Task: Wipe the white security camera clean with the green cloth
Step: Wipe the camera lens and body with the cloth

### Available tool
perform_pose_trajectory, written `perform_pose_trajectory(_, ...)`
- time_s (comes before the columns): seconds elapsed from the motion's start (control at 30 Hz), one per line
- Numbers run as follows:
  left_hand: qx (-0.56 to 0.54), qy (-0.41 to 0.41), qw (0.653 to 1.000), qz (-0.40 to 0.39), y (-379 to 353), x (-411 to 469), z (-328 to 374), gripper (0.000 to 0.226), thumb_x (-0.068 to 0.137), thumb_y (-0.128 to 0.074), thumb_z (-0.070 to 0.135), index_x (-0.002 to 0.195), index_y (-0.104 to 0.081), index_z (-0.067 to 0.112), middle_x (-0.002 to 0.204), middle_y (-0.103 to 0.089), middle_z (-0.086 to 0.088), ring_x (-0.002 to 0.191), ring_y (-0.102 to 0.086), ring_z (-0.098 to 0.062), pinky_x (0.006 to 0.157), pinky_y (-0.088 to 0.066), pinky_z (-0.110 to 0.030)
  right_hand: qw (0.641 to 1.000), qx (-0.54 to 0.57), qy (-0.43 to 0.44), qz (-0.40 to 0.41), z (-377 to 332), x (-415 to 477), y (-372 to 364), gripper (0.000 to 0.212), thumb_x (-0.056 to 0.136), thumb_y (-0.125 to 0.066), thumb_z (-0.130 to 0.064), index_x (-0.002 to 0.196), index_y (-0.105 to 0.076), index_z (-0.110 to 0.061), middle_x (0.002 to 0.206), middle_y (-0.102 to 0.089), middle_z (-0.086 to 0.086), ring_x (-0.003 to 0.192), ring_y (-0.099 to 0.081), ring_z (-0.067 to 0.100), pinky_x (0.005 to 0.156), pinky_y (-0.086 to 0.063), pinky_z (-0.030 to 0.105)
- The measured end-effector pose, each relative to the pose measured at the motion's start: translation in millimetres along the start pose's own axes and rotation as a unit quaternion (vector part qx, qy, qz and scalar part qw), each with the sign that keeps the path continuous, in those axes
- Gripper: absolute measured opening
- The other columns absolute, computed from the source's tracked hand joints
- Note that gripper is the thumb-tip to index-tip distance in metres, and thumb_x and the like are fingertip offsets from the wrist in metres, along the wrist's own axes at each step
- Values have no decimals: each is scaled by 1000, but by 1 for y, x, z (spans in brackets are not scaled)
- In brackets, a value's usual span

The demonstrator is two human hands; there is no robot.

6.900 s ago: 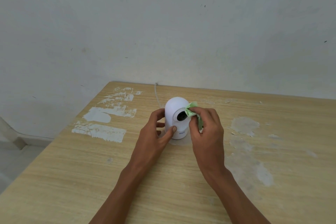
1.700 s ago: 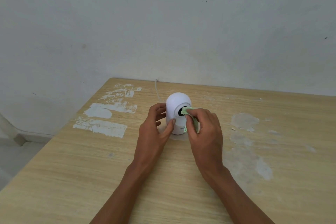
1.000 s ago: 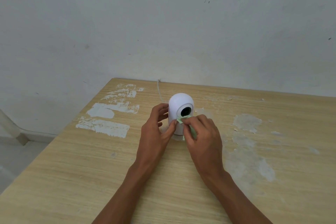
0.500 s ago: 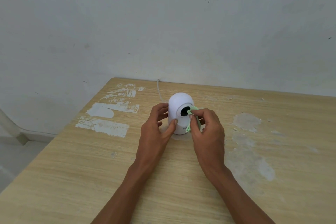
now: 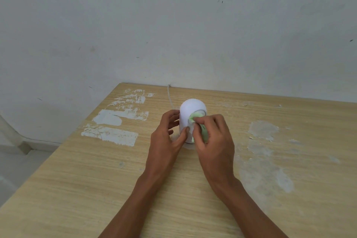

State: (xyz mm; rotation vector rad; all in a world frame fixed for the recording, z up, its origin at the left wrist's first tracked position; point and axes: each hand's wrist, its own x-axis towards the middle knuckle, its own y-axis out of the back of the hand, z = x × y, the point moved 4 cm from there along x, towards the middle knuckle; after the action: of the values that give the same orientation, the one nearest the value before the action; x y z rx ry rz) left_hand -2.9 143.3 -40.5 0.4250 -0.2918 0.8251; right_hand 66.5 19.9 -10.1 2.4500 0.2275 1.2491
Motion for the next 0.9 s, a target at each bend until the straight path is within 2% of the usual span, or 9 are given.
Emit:
perform_pose_trajectory(0.1, -3, 2, 1000, 0, 0, 1, 0, 46, 94, -75, 20, 135, -56, 31, 127, -69, 19, 118, -65, 7, 88, -47, -3, 1000, -12, 16, 10, 2, 5, 0, 13, 92, -66, -13, 104, -71, -12, 98, -61, 2, 85, -61, 18, 67, -56, 35)
perform_pose_trajectory(0.27, -1, 4, 1000, -5, 1, 1, -1, 45, 94, -74, 18, 132, -55, 34, 125, -69, 22, 117, -64, 10, 88, -47, -4, 994, -70, 63, -57, 4, -7, -7, 9, 93, -68, -13, 100, -74, -13, 92, -61, 4, 81, -60, 22, 67, -53, 38)
perform_pose_trajectory(0.43, 3, 8, 1000, -11, 0, 1, -3, 49, 94, -76, 18, 134, -53, 33, 129, -66, 22, 119, -61, 11, 89, -47, -3, 996, -32, -13, -85, 19, -11, -6, 9, 92, -70, -11, 99, -74, -10, 92, -60, 1, 78, -62, 20, 67, -56, 39)
perform_pose_trajectory(0.6, -3, 13, 1000, -8, -1, 0, -2, 49, 93, -76, 19, 136, -53, 31, 130, -66, 18, 118, -61, 11, 86, -47, -2, 995, -17, -75, -63, 26, -6, -1, 10, 93, -69, -10, 101, -75, -10, 93, -58, -3, 75, -61, 16, 63, -50, 27)
perform_pose_trajectory(0.73, -3, 12, 1000, -6, -1, 1, -2, 49, 94, -75, 19, 135, -53, 33, 131, -66, 18, 118, -61, 11, 88, -47, -3, 995, 4, -30, -93, 17, -8, -4, 9, 92, -69, -9, 99, -74, -9, 92, -59, -1, 78, -62, 17, 67, -56, 36)
perform_pose_trajectory(0.9, -7, 11, 1000, -9, 0, 0, 0, 48, 94, -74, 19, 136, -54, 32, 129, -67, 19, 118, -62, 9, 87, -47, -3, 997, 27, 19, -67, 9, -3, 0, 17, 92, -69, -7, 107, -75, -12, 94, -60, 0, 84, -63, 17, 71, -55, 33)
